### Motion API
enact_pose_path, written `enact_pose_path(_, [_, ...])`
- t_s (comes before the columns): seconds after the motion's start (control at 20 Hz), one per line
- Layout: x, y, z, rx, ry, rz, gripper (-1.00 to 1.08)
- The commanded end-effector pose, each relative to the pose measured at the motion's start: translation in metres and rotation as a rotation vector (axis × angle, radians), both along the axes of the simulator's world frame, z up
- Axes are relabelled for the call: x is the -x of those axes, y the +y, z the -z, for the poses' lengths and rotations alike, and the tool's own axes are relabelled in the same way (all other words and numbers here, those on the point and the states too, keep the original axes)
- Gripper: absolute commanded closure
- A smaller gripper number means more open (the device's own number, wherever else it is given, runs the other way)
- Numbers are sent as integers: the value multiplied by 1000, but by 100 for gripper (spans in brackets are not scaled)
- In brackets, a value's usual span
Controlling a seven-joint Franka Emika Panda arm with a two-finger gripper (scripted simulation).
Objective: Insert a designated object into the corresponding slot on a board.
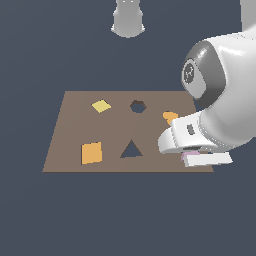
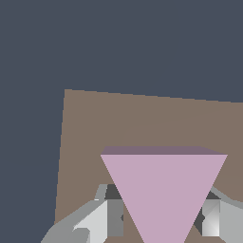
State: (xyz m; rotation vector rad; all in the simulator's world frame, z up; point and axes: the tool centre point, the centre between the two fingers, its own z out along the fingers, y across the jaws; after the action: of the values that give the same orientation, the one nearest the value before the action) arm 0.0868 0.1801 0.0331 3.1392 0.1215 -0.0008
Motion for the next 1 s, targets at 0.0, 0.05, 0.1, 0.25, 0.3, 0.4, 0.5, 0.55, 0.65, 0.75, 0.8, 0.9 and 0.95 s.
enact_pose_path(0.0, [1,0,0,0,0,-5,108])
enact_pose_path(0.05, [1,-1,0,0,0,-10,108])
enact_pose_path(0.1, [2,-1,0,0,0,-16,108])
enact_pose_path(0.25, [4,-2,0,0,0,-43,108])
enact_pose_path(0.3, [5,-3,0,0,0,-55,108])
enact_pose_path(0.4, [8,-5,0,0,0,-83,108])
enact_pose_path(0.5, [10,-7,0,0,0,-116,108])
enact_pose_path(0.55, [12,-8,0,0,0,-134,108])
enact_pose_path(0.65, [15,-10,-1,0,0,-176,108])
enact_pose_path(0.75, [19,-14,-1,0,0,-222,108])
enact_pose_path(0.8, [21,-15,-1,0,0,-247,108])
enact_pose_path(0.9, [25,-19,-1,0,0,-301,108])
enact_pose_path(0.95, [27,-22,-1,0,0,-330,108])
